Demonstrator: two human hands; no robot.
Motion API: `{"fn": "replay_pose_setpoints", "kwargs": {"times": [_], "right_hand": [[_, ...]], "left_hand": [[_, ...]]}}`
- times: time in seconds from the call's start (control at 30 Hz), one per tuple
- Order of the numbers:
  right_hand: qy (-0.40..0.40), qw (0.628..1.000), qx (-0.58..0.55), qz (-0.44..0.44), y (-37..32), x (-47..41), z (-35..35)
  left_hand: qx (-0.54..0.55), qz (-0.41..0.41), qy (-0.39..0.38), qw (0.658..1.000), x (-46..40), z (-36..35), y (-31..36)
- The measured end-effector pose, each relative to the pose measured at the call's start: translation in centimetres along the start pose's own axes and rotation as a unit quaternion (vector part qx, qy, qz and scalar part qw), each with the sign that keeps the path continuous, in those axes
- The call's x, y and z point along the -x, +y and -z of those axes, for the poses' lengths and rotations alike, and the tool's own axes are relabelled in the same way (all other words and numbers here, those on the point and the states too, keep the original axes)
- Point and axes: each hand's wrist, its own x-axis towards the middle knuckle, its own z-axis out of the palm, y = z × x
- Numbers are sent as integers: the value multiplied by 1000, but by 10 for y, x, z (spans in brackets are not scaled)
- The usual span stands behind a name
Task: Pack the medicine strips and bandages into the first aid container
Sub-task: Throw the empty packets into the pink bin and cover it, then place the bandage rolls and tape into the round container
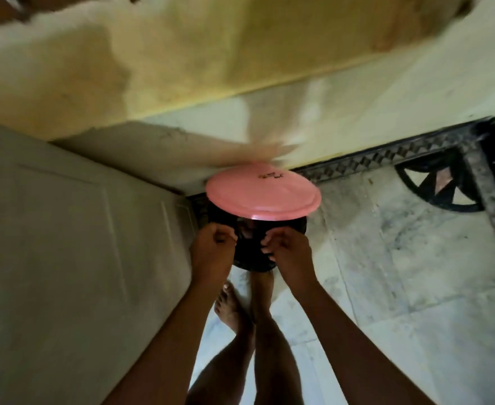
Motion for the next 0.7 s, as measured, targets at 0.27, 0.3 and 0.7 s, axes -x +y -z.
{"fn": "replay_pose_setpoints", "kwargs": {"times": [0.27,0.3,0.7], "right_hand": [[24,994,26,104,-117,134,2],[30,991,27,124,-135,153,2],[11,948,-18,318,-280,319,-11]], "left_hand": [[80,-71,17,994,127,86,90],[96,-93,18,991,144,100,104],[141,-273,62,950,276,223,206]]}}
